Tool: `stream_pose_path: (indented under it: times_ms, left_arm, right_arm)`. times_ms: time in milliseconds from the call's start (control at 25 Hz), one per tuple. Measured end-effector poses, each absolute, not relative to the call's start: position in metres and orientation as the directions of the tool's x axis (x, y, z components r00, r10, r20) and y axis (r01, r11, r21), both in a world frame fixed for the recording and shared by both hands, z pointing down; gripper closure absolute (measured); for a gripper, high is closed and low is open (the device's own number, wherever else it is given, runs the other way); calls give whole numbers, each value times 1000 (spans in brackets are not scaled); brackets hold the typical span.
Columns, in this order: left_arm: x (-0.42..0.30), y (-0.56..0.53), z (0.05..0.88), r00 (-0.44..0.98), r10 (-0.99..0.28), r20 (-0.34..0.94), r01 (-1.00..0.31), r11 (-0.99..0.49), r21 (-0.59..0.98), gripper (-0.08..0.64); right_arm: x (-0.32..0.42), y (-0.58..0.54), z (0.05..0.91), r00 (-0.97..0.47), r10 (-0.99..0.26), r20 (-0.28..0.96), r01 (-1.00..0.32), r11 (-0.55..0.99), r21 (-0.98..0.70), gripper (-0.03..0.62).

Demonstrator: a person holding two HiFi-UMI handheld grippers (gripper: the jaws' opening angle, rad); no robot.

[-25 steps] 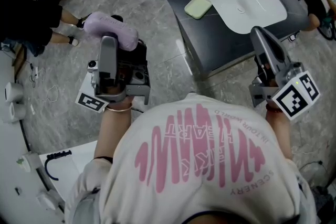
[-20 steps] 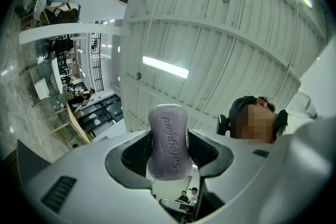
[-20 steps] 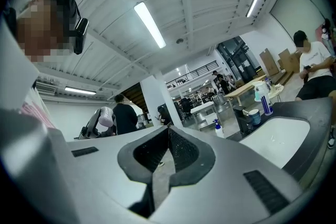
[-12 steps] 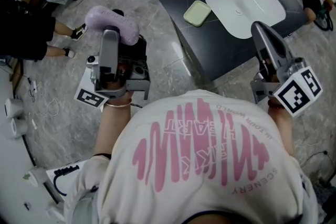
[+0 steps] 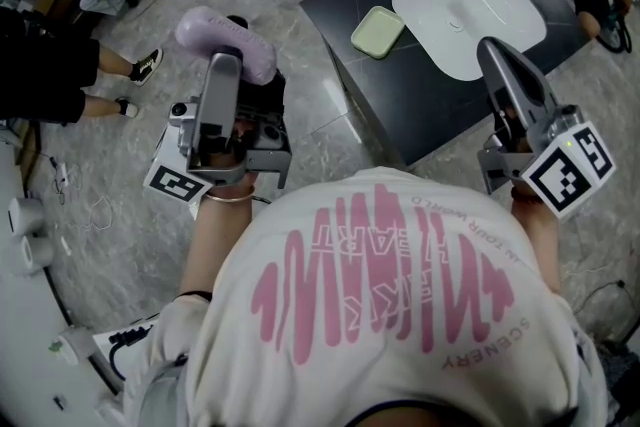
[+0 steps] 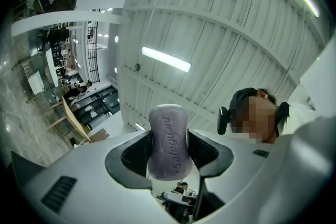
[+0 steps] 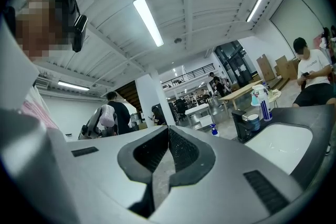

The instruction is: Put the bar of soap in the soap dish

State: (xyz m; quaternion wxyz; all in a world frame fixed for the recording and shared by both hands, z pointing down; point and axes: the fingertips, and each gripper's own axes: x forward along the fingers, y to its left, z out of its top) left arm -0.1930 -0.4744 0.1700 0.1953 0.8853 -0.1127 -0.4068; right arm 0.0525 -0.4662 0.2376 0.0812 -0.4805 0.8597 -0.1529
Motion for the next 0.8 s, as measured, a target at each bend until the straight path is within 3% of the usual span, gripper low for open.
stream_pose_path:
  times_ms: [240,800]
  left_arm:
    - [-195,-485,183,633,-378,-675,-34,-885,464,347]
    - [-129,-527,261,736,-479,-479,-171,-815,553,348]
  right_arm:
    - [52,-466,244,-512,-857,49,-817,469,-335,575]
    - [90,-479,280,-503,-855,129,-824,429,-370,575]
